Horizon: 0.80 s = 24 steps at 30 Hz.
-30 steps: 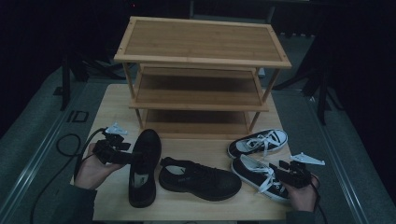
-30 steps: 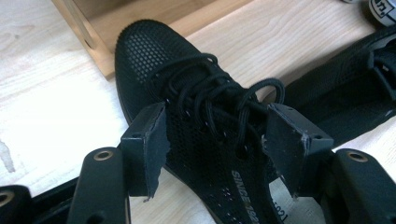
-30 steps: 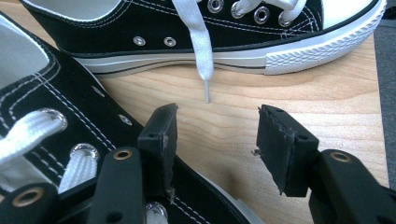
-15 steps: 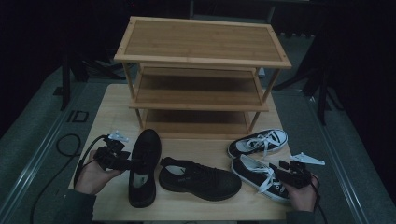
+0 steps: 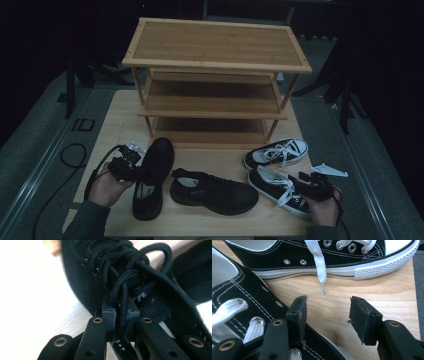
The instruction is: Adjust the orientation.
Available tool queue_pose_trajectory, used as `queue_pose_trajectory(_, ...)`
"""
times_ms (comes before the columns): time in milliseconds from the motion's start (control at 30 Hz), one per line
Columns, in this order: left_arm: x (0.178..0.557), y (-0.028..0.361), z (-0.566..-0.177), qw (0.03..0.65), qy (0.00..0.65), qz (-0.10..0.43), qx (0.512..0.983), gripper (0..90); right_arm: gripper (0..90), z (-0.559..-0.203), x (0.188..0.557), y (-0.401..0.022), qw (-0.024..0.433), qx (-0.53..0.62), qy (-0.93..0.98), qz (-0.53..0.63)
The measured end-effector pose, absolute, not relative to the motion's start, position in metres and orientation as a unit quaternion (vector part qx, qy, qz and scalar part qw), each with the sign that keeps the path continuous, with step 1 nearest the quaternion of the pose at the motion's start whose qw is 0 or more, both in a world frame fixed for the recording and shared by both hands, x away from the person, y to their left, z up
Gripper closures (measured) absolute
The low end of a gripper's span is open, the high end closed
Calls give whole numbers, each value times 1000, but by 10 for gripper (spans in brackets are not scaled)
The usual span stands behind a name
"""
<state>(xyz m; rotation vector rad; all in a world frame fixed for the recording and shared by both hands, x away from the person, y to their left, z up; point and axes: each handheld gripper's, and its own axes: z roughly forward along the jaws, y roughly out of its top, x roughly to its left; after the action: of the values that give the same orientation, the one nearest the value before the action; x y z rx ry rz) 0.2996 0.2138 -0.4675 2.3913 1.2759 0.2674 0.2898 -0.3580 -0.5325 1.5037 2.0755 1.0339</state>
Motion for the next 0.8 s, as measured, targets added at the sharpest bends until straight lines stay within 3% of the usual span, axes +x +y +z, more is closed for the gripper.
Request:
queue_pose_trajectory(500,333,231,-460,231,446,130,855,847,476,-533,290,-359,187,534,737,369)
queue_pose_trajectory(800,348,240,-464,253,431,122,858,845,476,-533,290,-358,187,534,738,369)
